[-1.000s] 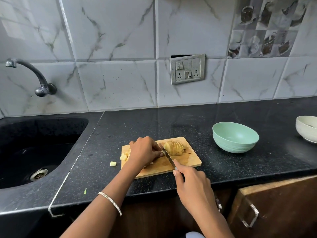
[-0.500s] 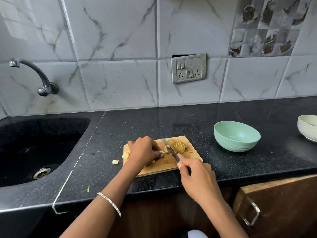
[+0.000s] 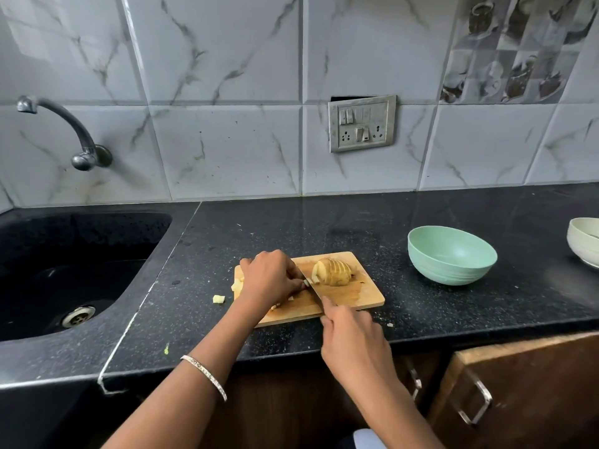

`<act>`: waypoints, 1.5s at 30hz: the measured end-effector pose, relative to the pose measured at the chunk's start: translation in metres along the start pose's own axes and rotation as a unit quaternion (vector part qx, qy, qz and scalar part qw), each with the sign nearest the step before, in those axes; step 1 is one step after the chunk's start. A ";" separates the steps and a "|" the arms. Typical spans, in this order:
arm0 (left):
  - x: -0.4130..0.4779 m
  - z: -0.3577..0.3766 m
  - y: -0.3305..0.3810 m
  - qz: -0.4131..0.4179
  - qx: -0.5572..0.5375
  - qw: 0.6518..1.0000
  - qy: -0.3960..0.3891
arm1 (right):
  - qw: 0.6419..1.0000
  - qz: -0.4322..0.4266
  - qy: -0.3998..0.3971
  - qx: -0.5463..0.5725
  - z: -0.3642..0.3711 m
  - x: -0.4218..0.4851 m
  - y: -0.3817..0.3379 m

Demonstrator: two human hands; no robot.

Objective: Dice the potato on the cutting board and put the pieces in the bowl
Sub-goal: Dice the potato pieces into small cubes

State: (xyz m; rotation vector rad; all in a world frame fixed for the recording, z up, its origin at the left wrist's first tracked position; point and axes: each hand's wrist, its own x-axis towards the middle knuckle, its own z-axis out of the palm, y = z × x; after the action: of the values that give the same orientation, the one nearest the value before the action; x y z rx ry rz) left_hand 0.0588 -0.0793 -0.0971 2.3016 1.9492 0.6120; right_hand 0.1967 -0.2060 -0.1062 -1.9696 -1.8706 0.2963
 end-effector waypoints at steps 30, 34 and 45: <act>-0.001 -0.001 -0.010 -0.030 0.017 0.999 0.014 | 0.998 -0.015 0.011 0.062 0.008 0.013 0.008; -0.001 0.000 -0.011 -0.033 0.006 0.999 0.016 | 0.998 -0.017 0.010 0.056 0.011 0.016 0.008; 0.003 0.001 -0.015 -0.039 0.001 0.999 0.015 | 1.000 -0.005 -0.015 0.007 0.009 0.020 -0.003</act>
State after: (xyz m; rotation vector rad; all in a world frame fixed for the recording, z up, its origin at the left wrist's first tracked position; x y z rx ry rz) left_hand 0.0455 -0.0732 -0.1017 2.2176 2.0429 0.6421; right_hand 0.1915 -0.1844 -0.1103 -1.9550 -1.8914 0.3375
